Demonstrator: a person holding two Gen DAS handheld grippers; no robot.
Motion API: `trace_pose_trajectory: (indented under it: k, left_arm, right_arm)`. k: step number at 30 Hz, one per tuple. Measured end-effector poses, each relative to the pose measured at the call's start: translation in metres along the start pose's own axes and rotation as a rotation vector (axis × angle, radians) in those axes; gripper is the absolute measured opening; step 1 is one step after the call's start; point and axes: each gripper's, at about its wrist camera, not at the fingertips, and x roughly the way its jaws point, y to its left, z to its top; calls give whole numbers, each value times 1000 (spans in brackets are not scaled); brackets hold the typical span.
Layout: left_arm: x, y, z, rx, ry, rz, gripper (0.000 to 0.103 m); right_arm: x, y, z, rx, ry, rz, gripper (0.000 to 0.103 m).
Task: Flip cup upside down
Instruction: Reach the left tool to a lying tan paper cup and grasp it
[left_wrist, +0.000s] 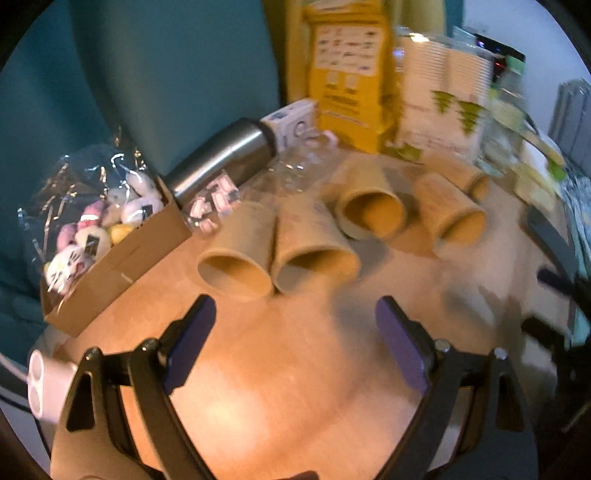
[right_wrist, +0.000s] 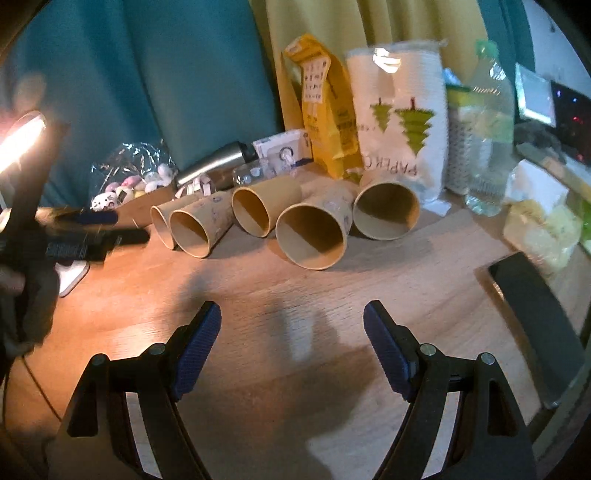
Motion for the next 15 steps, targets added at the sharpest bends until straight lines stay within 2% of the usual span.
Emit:
trace_pose_trajectory:
  k: [2, 4, 5, 7, 8, 11, 15]
  left_arm:
    - [10, 14, 15, -11, -1, 37, 90]
    - [26, 29, 29, -14, 32, 57, 90]
    - [37, 38, 36, -32, 65, 45, 90]
    - [58, 55, 45, -84, 141, -47, 90]
    - [66, 62, 48, -108, 158, -58, 90]
    - [85, 76, 55, -142, 198, -65, 90]
    - [102, 78, 59, -112, 252, -21, 90]
  right_arm:
    - [7, -3, 0, 7, 17, 9, 82]
    - [9, -5, 0, 9, 20, 18, 82]
    - [10, -6, 0, 10, 20, 21, 82]
    - [11, -8, 0, 15, 17, 28, 82]
    - [12, -10, -1, 19, 18, 29, 82]
    - [18, -16, -1, 36, 26, 26, 82]
    - [18, -22, 1, 54, 22, 25, 82]
